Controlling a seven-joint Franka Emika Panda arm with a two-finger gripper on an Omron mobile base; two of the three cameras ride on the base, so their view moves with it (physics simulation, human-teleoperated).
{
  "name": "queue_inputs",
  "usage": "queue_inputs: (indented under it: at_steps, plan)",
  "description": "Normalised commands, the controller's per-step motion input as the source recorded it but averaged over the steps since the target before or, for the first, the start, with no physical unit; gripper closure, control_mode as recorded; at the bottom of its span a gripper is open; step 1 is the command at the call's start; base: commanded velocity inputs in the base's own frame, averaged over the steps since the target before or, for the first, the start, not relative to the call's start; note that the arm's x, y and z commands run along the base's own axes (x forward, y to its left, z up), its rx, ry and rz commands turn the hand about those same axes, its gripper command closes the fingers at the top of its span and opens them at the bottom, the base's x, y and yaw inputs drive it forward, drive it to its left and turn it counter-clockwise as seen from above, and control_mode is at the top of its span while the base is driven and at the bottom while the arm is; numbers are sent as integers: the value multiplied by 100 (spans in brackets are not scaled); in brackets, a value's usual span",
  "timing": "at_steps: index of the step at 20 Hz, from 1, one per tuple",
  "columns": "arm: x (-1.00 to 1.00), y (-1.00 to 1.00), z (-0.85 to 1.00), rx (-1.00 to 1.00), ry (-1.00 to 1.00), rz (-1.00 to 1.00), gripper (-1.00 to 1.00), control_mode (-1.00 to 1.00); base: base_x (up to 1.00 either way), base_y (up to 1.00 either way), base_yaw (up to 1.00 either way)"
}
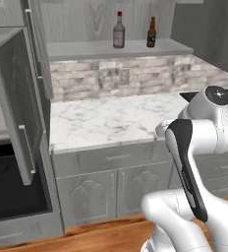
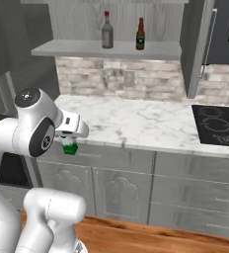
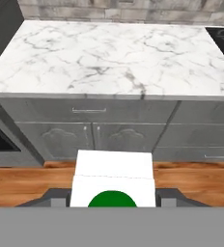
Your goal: Sort all alcoholic drinks to one cabinet, and non-alcoholic drinks to the other.
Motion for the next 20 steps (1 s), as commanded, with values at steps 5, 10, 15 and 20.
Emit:
queue_inputs:
  at_steps: [5, 10, 15, 20]
  plan:
    - [0, 0, 0, 0, 0, 0, 100, 100, -60, 0, 0]
    - [0, 0, 0, 0, 0, 0, 100, 100, -50, 1, 0]
    - [0, 0, 0, 0, 0, 0, 100, 100, -48, 20, 0]
    - [0, 0, 0, 0, 0, 0, 100, 100, -52, 28, 0]
